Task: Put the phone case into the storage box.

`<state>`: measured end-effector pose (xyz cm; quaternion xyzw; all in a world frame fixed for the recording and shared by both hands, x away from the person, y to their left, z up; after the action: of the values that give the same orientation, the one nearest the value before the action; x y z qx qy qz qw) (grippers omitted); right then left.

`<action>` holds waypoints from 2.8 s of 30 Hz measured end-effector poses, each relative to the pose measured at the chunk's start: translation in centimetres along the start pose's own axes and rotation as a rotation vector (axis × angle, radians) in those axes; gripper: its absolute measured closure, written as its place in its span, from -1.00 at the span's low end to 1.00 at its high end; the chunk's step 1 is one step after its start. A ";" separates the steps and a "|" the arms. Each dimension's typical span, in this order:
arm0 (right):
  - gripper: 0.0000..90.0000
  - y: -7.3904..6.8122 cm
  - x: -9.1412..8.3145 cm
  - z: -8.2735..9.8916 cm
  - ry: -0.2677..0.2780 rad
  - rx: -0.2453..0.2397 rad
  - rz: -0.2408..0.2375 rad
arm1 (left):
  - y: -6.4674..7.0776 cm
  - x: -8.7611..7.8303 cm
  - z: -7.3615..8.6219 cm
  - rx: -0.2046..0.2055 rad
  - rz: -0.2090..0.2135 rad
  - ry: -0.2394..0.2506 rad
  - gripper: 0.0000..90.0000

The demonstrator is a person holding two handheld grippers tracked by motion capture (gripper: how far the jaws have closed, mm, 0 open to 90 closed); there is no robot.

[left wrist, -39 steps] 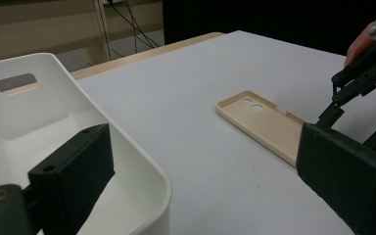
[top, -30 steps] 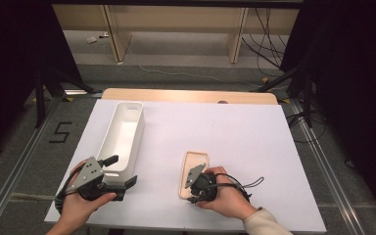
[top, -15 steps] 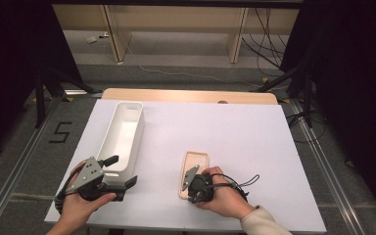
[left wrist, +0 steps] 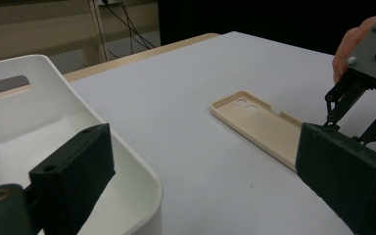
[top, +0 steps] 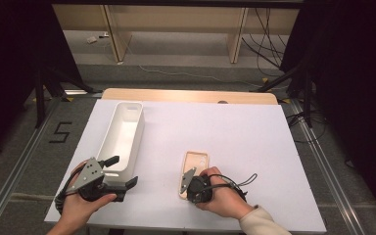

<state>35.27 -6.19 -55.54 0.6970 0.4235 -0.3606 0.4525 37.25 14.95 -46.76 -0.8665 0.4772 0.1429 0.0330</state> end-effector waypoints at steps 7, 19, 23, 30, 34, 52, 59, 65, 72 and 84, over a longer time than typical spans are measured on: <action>0.74 -0.2 -0.1 0.0 -0.002 -0.018 0.000 | 0.0 0.0 0.0 -0.001 0.002 -0.001 -0.85; 0.82 -0.4 -0.1 0.0 -0.005 -0.040 0.002 | 0.1 0.1 0.0 -0.003 0.004 0.000 -0.85; 0.84 -0.3 -0.1 -0.1 0.000 -0.051 0.004 | 0.1 0.1 0.0 0.004 0.005 -0.002 -0.85; 0.88 -0.4 -0.1 -0.1 0.002 -0.061 -0.001 | 0.2 0.1 0.0 0.006 0.006 -0.002 -0.85; 0.88 -0.4 -0.1 -0.1 0.003 -0.062 -0.002 | 0.2 0.1 0.0 0.005 0.006 -0.002 -0.85; 0.94 -0.3 -0.2 0.0 0.017 -0.064 0.005 | 0.2 0.0 0.0 0.003 0.004 -0.002 -0.85; 0.94 -0.2 -0.4 0.0 0.034 -0.067 0.015 | 0.2 0.0 0.0 0.007 0.004 -0.002 -0.84; 0.94 0.2 -1.1 -0.3 0.075 -0.064 0.040 | 0.2 0.0 0.0 0.006 0.005 -0.001 -0.83; 0.94 0.5 -1.9 -0.6 0.125 -0.062 0.054 | 0.2 0.1 0.1 0.002 0.005 -0.002 -0.81; 0.95 1.4 -3.3 -1.1 0.203 -0.063 0.146 | 0.0 0.5 -1.3 -0.042 0.003 0.021 -0.66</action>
<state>35.41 -6.30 -51.83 0.7445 0.4263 -0.2405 0.4541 37.75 14.30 -45.70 -0.8676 0.4760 0.1439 0.0099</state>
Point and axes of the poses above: each handheld gripper's, and its own axes: x roughly forward along the jaws, z roughly out of its underside, y roughly to its right, the point moved 10 cm from there along x, roughly forward along the jaws, and after that the axes turned 13 degrees about z, right-handed, at the moved point
